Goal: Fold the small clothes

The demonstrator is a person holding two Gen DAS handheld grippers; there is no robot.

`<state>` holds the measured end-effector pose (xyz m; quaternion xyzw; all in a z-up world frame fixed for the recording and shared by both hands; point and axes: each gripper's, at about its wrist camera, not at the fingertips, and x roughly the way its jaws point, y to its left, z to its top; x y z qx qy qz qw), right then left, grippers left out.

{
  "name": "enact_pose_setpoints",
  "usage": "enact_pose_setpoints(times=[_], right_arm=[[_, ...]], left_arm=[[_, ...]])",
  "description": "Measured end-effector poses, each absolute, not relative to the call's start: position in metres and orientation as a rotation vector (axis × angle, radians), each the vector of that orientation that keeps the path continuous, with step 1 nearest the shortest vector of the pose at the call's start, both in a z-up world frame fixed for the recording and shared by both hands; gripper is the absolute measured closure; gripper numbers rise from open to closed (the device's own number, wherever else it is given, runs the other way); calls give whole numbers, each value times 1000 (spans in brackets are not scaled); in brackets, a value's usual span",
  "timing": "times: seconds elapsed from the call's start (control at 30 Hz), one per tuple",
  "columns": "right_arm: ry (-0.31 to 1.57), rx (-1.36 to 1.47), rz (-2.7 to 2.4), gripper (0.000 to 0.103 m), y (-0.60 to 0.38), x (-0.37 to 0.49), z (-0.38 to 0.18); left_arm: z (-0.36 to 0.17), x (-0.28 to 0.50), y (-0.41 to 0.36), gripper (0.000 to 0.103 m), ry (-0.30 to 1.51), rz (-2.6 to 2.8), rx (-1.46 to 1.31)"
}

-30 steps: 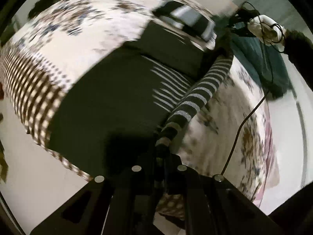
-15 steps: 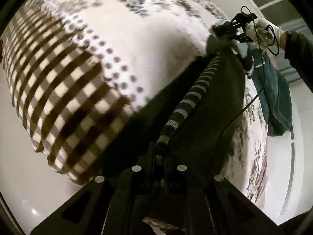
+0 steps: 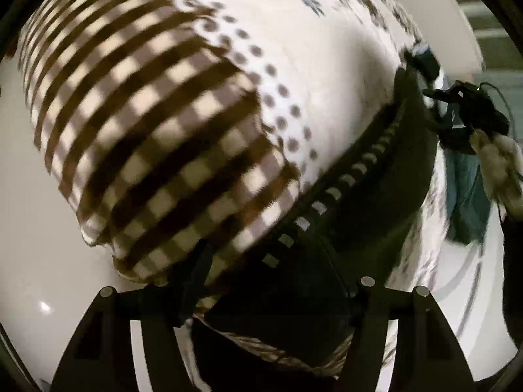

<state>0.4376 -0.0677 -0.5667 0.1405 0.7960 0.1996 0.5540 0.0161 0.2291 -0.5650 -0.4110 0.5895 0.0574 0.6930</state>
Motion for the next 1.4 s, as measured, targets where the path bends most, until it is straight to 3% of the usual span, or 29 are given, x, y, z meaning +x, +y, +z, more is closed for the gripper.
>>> enact_pose_setpoints(times=[0.17,0.3,0.53,0.67,0.83,0.87,0.9,0.93,1.0,1.23,1.33,1.4], right_arm=[[2056,650,643,45,-19,327,-638],[1970,930,703,45,-41,309,-637],[1872,661,471,45,-185,257,-601],[1992,661,301,45,-247,181,-629],[2042,777,367,45,-236,114,-663],[2020,774,387,49,-228,107,-665],[1999,771,400,72,-222,102,-663],[1990,762,426,86,-212,97,-663],[1959,727,427,90,-201,89,-659],[1981,684,360,94,-215,69,-650],[2014,741,346,88,-214,73,-647],[2024,730,333,83,-217,84,-637]], left_arm=[[-573,30,215,40,1370,148,-824],[-567,33,216,40,1362,170,-791],[-566,44,199,40,1401,130,-685],[-580,51,184,40,1433,108,-653],[-587,55,167,42,1402,97,-599],[-587,55,164,60,1381,88,-599],[-587,54,161,91,1373,76,-597],[-587,53,158,94,1383,74,-590],[-582,50,154,96,1373,76,-561],[-577,28,150,97,1420,90,-603],[-566,33,152,93,1469,117,-647],[-547,43,153,81,1469,108,-627]])
